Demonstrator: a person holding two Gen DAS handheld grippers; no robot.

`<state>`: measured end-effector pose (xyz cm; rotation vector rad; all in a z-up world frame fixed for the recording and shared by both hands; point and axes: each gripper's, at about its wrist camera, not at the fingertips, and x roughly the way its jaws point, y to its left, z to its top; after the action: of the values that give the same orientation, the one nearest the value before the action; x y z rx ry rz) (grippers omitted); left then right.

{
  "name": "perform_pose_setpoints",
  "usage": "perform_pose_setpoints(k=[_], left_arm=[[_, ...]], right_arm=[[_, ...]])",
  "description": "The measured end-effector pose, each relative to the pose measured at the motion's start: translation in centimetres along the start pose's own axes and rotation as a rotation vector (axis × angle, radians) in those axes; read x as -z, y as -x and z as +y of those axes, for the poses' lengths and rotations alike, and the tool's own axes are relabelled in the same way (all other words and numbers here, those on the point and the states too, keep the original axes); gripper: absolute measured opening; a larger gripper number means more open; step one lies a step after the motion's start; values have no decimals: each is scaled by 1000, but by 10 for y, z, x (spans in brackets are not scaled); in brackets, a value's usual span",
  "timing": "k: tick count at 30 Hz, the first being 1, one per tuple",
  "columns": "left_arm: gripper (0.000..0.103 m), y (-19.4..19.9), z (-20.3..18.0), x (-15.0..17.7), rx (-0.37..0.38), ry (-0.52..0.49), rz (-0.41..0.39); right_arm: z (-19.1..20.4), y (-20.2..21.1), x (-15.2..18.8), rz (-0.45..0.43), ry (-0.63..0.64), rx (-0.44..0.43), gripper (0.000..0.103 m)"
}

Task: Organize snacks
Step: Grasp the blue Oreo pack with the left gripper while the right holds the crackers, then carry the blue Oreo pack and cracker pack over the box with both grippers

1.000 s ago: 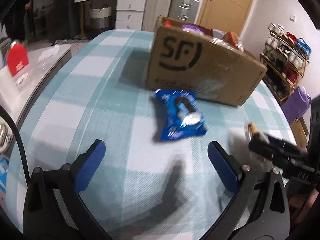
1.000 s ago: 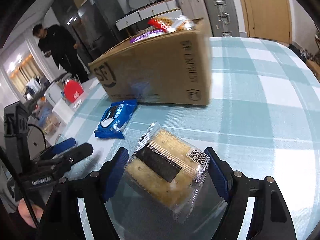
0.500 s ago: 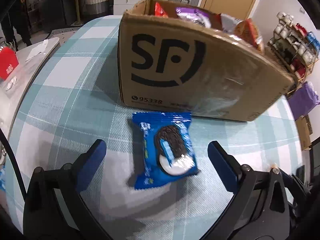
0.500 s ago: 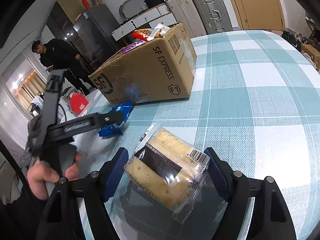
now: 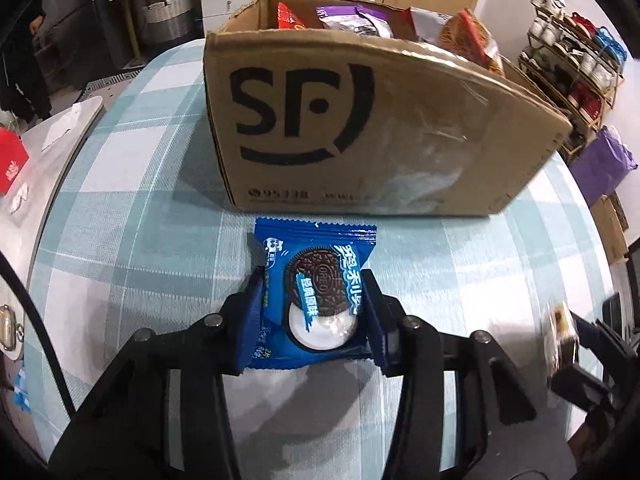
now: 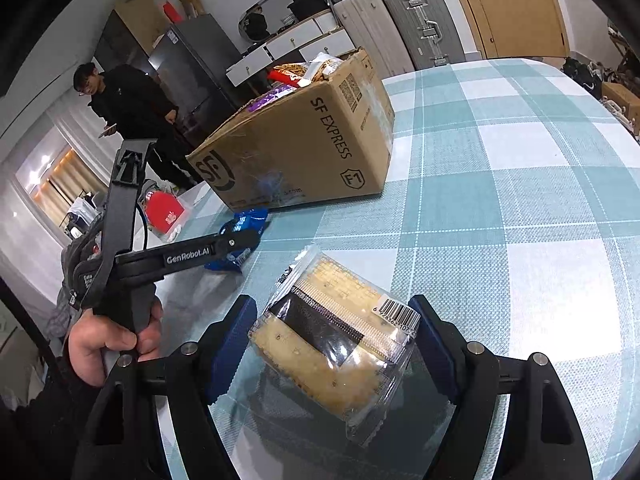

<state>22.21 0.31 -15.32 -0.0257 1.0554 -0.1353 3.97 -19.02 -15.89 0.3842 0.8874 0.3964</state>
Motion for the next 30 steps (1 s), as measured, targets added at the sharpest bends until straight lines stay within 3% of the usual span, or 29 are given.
perform_pose_setpoints(k=[7, 16, 30], left_arm=[[42, 17, 13, 24, 46, 37, 2], [42, 71, 23, 49, 80, 74, -72], [42, 128, 0, 26, 89, 33, -187]], right_arm=[[6, 3, 0, -6, 13, -11, 78], [22, 14, -5, -24, 26, -57, 78], [49, 55, -40, -139, 74, -103, 78]])
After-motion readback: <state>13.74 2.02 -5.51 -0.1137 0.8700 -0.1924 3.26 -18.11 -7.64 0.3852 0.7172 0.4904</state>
